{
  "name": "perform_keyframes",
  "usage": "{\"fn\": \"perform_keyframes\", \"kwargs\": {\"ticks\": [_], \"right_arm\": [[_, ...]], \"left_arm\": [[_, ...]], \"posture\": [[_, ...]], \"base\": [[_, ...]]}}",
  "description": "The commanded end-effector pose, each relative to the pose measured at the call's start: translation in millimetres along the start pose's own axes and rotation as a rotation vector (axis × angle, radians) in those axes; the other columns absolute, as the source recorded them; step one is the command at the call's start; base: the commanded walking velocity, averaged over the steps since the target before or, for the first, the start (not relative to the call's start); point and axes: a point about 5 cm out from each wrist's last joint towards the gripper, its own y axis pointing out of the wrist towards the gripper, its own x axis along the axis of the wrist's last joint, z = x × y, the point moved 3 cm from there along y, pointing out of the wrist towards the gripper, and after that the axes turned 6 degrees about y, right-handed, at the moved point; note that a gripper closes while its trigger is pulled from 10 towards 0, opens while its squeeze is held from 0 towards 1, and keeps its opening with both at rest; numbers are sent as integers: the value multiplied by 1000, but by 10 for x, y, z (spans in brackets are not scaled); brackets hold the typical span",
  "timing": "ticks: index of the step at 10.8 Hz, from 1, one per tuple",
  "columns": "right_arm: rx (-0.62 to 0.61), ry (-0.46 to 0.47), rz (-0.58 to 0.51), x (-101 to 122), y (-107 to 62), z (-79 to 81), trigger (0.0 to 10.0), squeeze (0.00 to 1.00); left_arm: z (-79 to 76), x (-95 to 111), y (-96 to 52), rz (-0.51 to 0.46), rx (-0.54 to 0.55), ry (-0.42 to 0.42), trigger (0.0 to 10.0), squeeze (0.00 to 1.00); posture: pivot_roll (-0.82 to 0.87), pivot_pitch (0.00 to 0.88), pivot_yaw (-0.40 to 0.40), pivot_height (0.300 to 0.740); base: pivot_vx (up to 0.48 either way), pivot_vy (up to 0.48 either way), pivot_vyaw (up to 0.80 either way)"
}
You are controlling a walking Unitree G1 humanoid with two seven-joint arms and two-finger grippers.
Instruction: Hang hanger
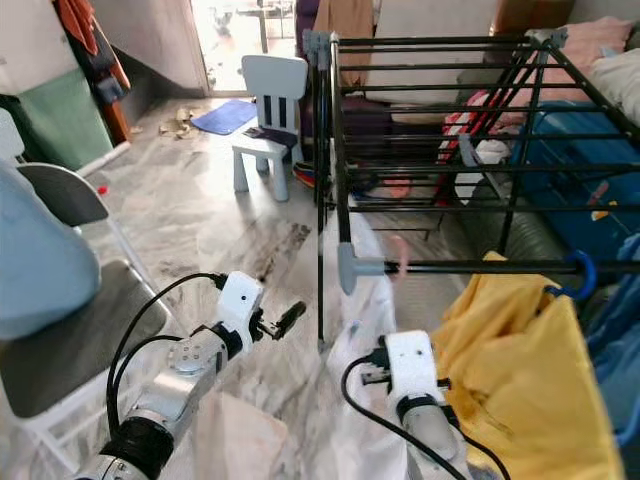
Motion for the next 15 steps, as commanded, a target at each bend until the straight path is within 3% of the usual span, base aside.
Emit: {"fn": "perform_keyframes", "kwargs": {"ticks": [1, 3, 6, 9, 10, 13, 15], "right_arm": [[21, 1, -41, 124, 1, 47, 10000, 0], [-37, 59, 148, -221, -50, -65, 10000, 0], [-47, 74, 188, -267, -48, -71, 10000, 0], [-107, 149, 162, -173, -23, -184, 10000, 16], [-107, 164, 161, -183, -38, -193, 10000, 1000], [-102, 161, 167, -225, -105, -156, 10000, 1000], [-107, 124, 66, -92, -186, -204, 10000, 1000]], "left_arm": [[49, 17, -4, 4, 4, 15, 10000, 0], [28, 6, 0, 10, -6, 13, 10000, 0], [10, -4, 6, 18, -17, 15, 10000, 0], [-5, -14, 9, 23, -20, 10, 10000, 0], [-18, -17, 10, 24, -24, 8, 10000, 0], [-29, -41, 12, 42, -28, 7, 10000, 0], [-25, -47, 22, 58, -9, 24, 10000, 0]], "posture": [[-36, 0, 13, 740], [-41, 0, 13, 740], [-39, 0, 10, 740], [-39, 0, 9, 740], [-39, 0, 9, 740], [-46, 0, 12, 740], [-49, 0, 13, 740]], "base": [[0, 0, 0], [0, 0, 0], [0, 0, 0], [0, 0, 0], [0, 0, 0], [0, 0, 0], [0, 0, 0]]}}
